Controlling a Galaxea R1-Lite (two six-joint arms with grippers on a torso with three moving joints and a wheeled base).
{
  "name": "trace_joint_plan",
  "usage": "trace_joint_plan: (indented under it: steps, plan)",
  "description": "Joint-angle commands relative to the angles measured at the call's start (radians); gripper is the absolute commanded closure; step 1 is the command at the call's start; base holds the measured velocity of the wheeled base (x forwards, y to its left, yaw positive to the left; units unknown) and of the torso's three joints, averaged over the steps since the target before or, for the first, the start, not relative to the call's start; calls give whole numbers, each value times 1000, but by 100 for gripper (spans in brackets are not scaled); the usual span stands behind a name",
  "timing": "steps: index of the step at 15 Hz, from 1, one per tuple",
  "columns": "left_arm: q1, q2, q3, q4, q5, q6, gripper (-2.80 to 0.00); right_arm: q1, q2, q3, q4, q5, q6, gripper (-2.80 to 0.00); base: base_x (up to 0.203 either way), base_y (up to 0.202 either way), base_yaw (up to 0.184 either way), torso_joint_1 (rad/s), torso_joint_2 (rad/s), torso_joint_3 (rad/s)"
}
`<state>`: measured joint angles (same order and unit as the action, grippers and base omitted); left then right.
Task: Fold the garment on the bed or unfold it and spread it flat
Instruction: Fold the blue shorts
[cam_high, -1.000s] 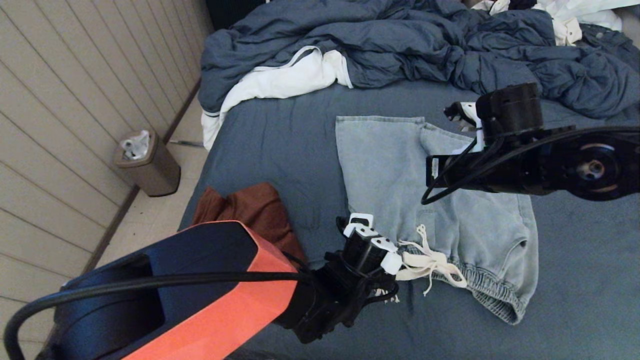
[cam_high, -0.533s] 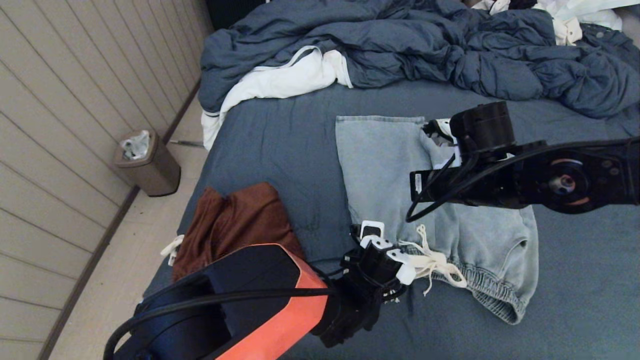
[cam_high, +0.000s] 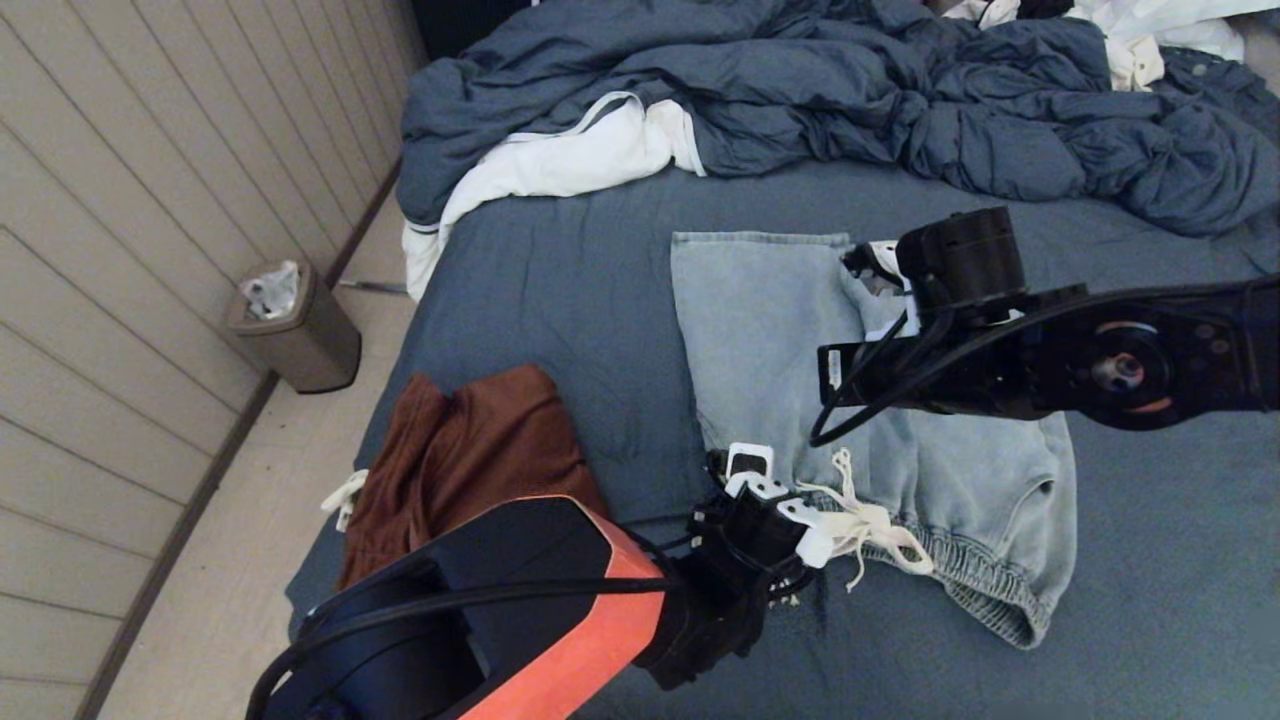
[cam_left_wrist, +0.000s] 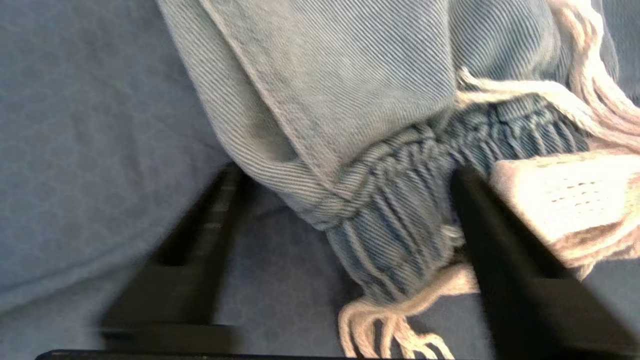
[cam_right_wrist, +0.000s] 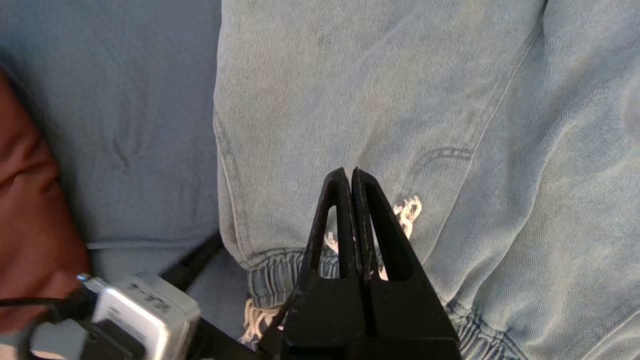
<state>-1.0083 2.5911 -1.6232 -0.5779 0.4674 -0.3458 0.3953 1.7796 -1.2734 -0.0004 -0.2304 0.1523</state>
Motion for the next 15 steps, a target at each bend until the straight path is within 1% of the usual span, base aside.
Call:
trace_joint_plan:
  steps: [1, 4, 7, 8, 11, 15]
  plan:
    - [0, 4, -4, 8, 3, 1, 0, 0, 3, 2, -12, -1, -2, 0, 0, 0, 0, 0, 0, 0]
    - [-1, -1, 0, 11, 3, 3, 0, -1, 2, 3, -15, -1, -10, 0, 0, 0, 0, 0, 0, 0]
    - [2, -70, 38, 29, 13, 3, 0, -5, -5, 2, -15, -1, -14, 0, 0, 0, 0, 0, 0, 0]
    - [7, -113, 74, 43, 19, -1, 0, -11, -6, -2, -15, -1, -16, 0, 0, 0, 0, 0, 0, 0]
    - [25, -223, 234, 43, 32, -11, 0, -13, -13, -6, -15, -1, -15, 0, 0, 0, 0, 0, 0, 0]
    - [29, -346, 415, -8, 35, -12, 0, -15, -23, -7, -15, -1, -19, 0, 0, 0, 0, 0, 0, 0]
